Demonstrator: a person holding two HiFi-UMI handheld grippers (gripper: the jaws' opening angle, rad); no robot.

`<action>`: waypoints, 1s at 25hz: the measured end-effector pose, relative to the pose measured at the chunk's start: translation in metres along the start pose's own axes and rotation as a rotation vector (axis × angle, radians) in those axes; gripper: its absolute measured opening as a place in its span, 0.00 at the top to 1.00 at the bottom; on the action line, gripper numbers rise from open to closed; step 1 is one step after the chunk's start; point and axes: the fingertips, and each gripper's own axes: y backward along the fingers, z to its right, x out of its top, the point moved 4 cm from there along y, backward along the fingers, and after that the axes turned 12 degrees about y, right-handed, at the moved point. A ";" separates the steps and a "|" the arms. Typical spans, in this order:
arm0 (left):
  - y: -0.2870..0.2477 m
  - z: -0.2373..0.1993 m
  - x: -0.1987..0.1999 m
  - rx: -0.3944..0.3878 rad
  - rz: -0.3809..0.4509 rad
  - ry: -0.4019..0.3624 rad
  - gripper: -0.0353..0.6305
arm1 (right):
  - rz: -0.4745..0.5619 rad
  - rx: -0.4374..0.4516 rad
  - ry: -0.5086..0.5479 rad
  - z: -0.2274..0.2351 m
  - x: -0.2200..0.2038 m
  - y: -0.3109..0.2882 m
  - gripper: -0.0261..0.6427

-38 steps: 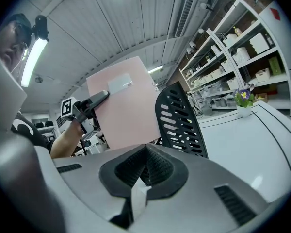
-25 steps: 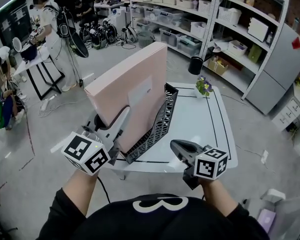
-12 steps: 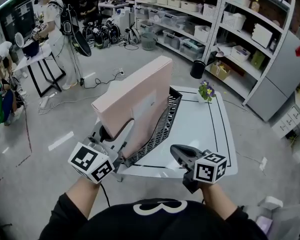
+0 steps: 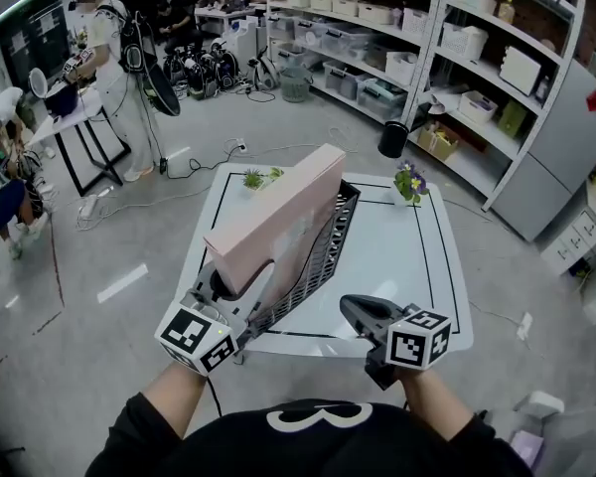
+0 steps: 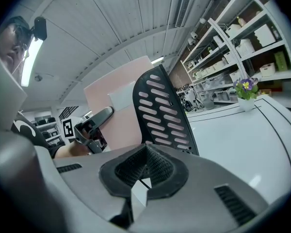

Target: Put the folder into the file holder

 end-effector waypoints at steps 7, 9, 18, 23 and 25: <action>0.001 -0.006 -0.023 0.014 -0.045 0.009 0.74 | 0.001 -0.006 -0.006 0.003 -0.004 0.003 0.95; 0.002 -0.009 -0.030 0.018 -0.070 0.011 0.74 | 0.002 -0.010 -0.010 0.003 -0.004 0.004 0.96; 0.006 -0.017 -0.040 0.025 -0.124 0.027 0.71 | -0.011 -0.013 -0.022 -0.002 -0.009 0.010 0.95; 0.013 -0.018 -0.042 0.032 -0.149 0.062 0.59 | 0.023 0.037 -0.007 -0.020 -0.001 0.010 0.95; 0.017 -0.018 -0.043 0.044 -0.164 0.084 0.55 | 0.033 0.052 0.004 -0.028 0.004 0.012 0.95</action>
